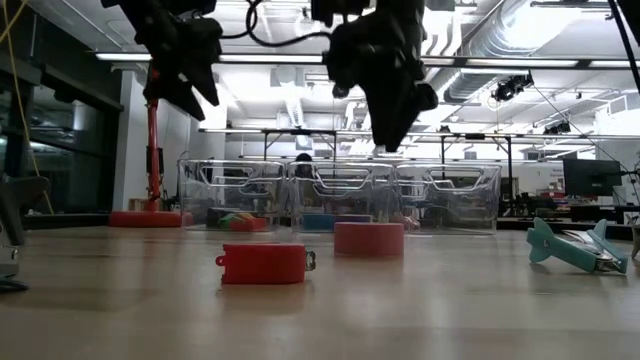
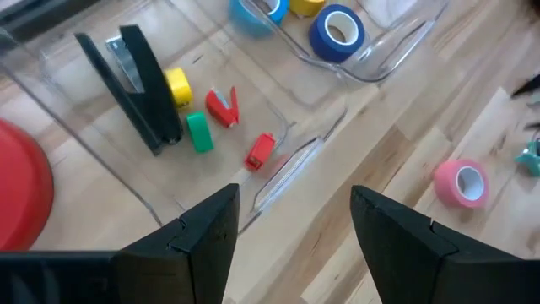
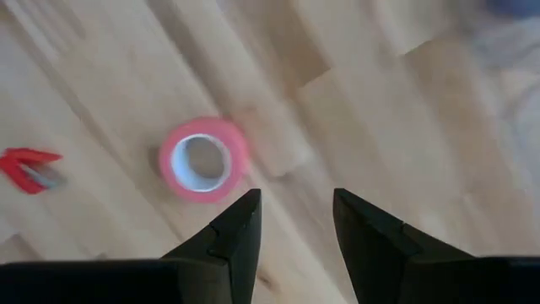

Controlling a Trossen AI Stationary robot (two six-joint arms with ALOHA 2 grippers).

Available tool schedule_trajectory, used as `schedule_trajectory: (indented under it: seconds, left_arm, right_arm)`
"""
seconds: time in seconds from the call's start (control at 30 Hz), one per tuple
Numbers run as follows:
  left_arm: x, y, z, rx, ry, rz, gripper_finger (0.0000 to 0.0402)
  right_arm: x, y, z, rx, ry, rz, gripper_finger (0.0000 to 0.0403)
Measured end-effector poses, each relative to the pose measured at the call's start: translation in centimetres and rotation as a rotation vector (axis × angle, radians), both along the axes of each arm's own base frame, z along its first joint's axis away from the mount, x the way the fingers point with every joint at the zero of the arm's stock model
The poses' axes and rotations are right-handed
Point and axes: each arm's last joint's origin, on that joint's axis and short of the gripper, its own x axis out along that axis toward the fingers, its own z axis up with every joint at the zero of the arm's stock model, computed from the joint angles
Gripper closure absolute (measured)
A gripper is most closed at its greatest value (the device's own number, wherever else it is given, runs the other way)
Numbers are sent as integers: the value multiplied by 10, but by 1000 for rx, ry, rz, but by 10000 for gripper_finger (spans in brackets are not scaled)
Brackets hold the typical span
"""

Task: Pick and place Stapler, Stapler remover, tape
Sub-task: Put the pink tape into the middle transparent bin

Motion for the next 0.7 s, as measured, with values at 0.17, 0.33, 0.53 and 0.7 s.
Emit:
schedule_trajectory:
  seconds: [0.17,0.33,0.53,0.7]
  left_arm:
    - [-4,-2,5,4,-29,9,179]
    - [-3,-2,5,-18,-41,5,179]
    - [-3,-2,5,-4,-37,-14,179]
    - [-4,-3,5,-4,-35,-16,179]
  right_arm:
    - [1,14,-22,52,-33,-20,259]
    - [-1,17,-35,70,-37,-43,233]
    - [-2,22,-44,81,-46,-82,195]
    - [-5,28,-59,119,-59,-110,192]
